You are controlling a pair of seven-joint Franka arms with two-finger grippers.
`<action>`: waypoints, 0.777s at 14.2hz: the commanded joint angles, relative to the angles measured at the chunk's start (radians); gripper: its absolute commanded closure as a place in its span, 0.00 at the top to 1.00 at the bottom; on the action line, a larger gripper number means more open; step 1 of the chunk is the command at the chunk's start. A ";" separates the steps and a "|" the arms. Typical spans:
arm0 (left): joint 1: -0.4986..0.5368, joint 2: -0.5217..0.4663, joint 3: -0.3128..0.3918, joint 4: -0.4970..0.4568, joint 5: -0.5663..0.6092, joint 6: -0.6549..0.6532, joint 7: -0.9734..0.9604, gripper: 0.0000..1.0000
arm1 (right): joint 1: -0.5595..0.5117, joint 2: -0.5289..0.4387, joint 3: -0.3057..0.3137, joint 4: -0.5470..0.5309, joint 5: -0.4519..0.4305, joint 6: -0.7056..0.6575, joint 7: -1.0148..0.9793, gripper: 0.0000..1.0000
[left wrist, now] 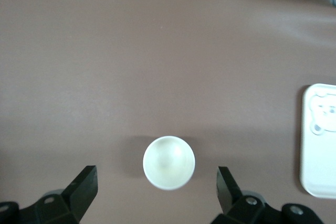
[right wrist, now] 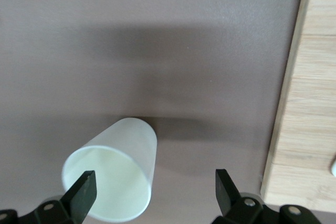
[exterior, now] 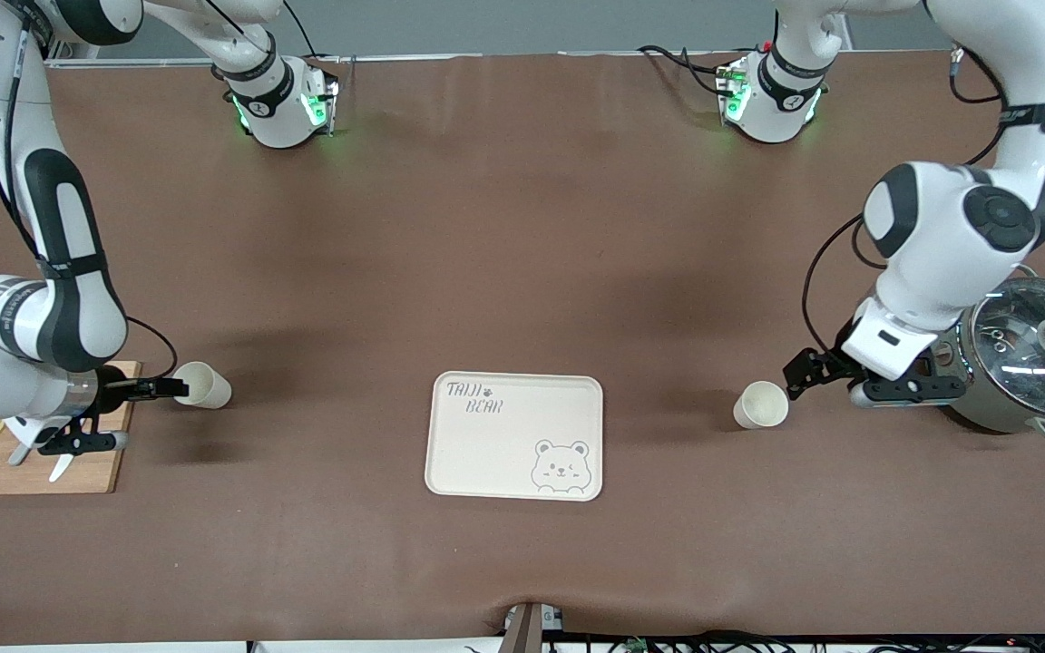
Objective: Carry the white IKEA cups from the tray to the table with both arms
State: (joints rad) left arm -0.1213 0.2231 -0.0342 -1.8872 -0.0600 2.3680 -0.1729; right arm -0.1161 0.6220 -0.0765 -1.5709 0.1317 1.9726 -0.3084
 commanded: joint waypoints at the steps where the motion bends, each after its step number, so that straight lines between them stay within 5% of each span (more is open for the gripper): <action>1: 0.002 0.004 -0.001 0.129 -0.023 -0.184 -0.012 1.00 | -0.024 -0.010 0.020 0.106 -0.015 -0.137 -0.009 1.00; 5: 0.009 0.030 0.002 0.278 -0.011 -0.361 -0.031 1.00 | -0.016 -0.011 0.020 0.207 -0.017 -0.228 -0.001 1.00; 11: 0.009 0.016 0.011 0.296 -0.015 -0.421 -0.036 1.00 | -0.024 -0.011 0.017 0.316 -0.084 -0.284 0.002 1.00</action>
State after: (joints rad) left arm -0.1122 0.2308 -0.0257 -1.6217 -0.0605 1.9765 -0.1985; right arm -0.1195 0.6081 -0.0770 -1.2824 0.0927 1.7072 -0.3083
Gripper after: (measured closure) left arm 0.000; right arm 0.000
